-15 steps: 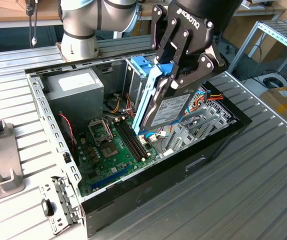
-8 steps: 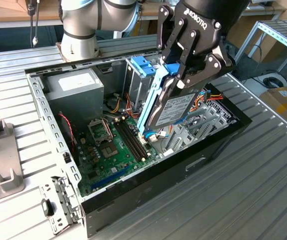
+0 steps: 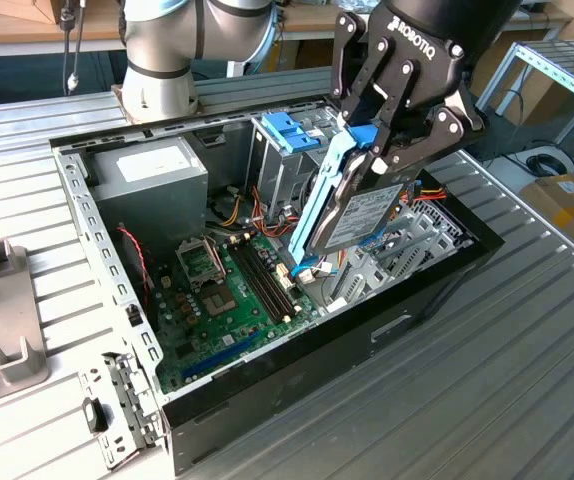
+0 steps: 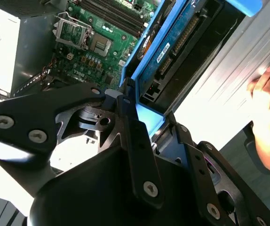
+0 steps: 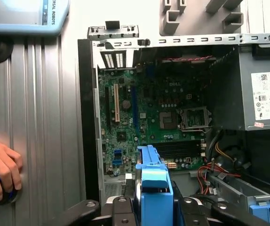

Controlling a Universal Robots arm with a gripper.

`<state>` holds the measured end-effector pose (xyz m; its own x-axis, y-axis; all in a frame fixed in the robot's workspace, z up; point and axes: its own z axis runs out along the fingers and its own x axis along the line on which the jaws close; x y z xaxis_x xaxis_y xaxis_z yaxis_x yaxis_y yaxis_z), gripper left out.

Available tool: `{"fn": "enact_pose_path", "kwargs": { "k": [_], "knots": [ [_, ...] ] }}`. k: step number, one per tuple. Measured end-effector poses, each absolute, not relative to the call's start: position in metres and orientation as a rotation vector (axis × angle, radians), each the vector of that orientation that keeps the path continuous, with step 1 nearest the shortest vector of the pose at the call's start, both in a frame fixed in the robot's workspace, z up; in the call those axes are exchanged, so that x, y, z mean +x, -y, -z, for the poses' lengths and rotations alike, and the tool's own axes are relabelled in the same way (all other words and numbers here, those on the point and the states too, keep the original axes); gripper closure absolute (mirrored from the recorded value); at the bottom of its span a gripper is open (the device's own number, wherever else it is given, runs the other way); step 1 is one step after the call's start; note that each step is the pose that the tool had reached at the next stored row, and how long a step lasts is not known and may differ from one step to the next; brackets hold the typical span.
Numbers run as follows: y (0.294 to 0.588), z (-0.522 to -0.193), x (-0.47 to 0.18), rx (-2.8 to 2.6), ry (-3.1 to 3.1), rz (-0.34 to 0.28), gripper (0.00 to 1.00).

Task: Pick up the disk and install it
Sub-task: 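Insert the disk into the insertion slot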

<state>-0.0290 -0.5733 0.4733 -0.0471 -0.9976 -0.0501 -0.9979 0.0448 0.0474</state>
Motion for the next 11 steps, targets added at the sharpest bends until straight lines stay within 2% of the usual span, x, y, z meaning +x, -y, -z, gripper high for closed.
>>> {"fn": "enact_pose_path", "kwargs": {
  "k": [11],
  "knots": [
    [0.577, -0.472, -0.006, -2.209, -2.228, -0.109, 0.63]
  ]
}}
